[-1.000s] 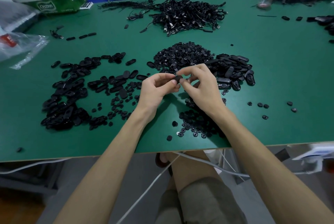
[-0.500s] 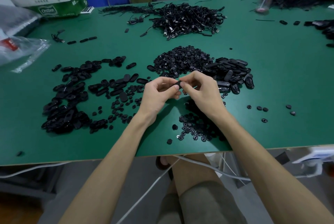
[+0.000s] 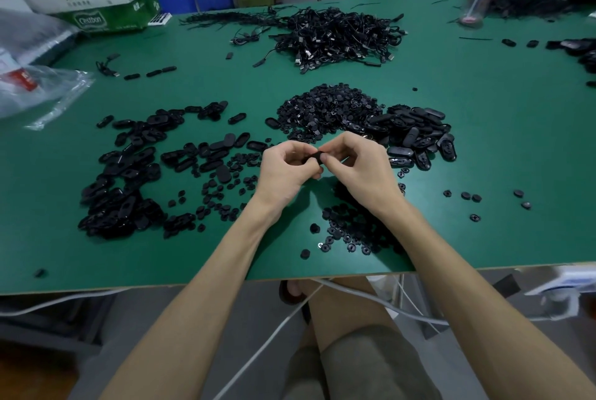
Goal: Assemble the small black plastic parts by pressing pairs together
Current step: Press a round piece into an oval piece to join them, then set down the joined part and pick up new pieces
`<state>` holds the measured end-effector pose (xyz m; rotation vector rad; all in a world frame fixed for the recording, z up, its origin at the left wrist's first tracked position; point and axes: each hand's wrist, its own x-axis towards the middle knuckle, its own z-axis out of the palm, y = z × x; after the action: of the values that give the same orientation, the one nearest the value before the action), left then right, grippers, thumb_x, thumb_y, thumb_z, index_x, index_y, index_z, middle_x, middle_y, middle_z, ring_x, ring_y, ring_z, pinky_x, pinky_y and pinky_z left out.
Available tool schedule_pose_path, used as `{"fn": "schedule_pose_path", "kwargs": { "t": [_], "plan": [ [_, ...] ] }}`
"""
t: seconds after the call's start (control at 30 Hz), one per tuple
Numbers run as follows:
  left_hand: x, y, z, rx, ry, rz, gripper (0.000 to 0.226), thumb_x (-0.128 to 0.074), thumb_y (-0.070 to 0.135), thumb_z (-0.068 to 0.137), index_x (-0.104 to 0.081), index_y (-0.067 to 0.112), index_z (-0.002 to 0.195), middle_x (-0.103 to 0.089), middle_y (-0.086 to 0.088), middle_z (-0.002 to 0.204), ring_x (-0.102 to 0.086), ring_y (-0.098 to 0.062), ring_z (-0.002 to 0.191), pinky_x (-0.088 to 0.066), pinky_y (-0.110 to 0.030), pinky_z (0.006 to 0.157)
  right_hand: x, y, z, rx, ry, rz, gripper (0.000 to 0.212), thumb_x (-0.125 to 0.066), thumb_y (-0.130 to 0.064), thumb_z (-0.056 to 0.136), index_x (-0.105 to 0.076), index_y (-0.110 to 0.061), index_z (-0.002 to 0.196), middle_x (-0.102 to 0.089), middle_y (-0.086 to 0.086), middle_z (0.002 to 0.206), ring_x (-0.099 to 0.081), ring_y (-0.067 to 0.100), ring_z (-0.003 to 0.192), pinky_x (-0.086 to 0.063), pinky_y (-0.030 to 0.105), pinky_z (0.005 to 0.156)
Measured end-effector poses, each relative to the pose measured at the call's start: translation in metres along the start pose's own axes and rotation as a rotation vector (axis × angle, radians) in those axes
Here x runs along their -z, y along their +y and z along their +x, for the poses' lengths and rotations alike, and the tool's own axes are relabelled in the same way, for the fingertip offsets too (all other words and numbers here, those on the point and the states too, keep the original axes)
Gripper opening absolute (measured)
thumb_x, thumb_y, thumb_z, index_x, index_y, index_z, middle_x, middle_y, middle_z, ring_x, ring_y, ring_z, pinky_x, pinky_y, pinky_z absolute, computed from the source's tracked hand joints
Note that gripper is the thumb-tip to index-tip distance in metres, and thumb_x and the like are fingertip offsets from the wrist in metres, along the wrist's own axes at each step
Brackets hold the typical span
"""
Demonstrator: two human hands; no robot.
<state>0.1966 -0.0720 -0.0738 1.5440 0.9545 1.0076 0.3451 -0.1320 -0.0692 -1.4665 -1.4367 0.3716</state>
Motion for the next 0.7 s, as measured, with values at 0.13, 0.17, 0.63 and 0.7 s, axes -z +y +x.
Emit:
{"fn": "schedule_pose_path", "kwargs": {
  "t": [0.13, 0.17, 0.63, 0.7],
  "plan": [
    [0.002, 0.000, 0.000, 0.016, -0.009, -0.060, 0.013, -0.071, -0.006, 0.091, -0.072, -0.001, 0.102, -0.076, -0.016, 0.088, -0.076, -0.023, 0.076, -0.062, -0.031, 0.078, 0.000, 0.000, 0.000, 0.013, 0.022, 0.004, 0.015, -0.070, -0.004, 0.091, -0.075, -0.017, 0.098, -0.070, -0.006, 0.082, -0.064, 0.007, 0.076, -0.051, 0.019, 0.069],
    [0.004, 0.000, -0.001, 0.021, -0.017, -0.106, 0.014, -0.072, -0.005, 0.091, -0.073, -0.003, 0.105, -0.077, -0.017, 0.088, -0.076, -0.024, 0.077, -0.062, -0.031, 0.079, 0.001, -0.001, -0.001, 0.012, 0.026, 0.025, 0.018, -0.068, -0.004, 0.092, -0.075, -0.018, 0.100, -0.070, -0.004, 0.082, -0.064, 0.008, 0.076, -0.052, 0.021, 0.069],
    [0.010, 0.009, 0.003, -0.064, -0.002, 0.028, 0.016, -0.065, 0.009, 0.100, -0.073, 0.007, 0.115, -0.075, -0.008, 0.109, -0.073, -0.021, 0.102, -0.063, -0.039, 0.086, 0.001, -0.005, 0.000, -0.032, 0.123, 0.025, 0.023, -0.063, -0.006, 0.096, -0.077, -0.018, 0.108, -0.067, -0.002, 0.107, -0.065, 0.003, 0.089, -0.050, 0.015, 0.078],
    [0.029, 0.016, 0.011, -0.087, 0.093, 0.234, 0.018, -0.060, 0.007, 0.102, -0.070, 0.014, 0.115, -0.072, -0.001, 0.110, -0.071, -0.016, 0.101, -0.063, -0.037, 0.087, 0.003, -0.002, 0.003, -0.088, 0.217, 0.029, 0.027, -0.062, -0.008, 0.098, -0.071, -0.016, 0.122, -0.059, 0.002, 0.116, -0.061, 0.000, 0.094, -0.051, 0.016, 0.083]
  ]
}}
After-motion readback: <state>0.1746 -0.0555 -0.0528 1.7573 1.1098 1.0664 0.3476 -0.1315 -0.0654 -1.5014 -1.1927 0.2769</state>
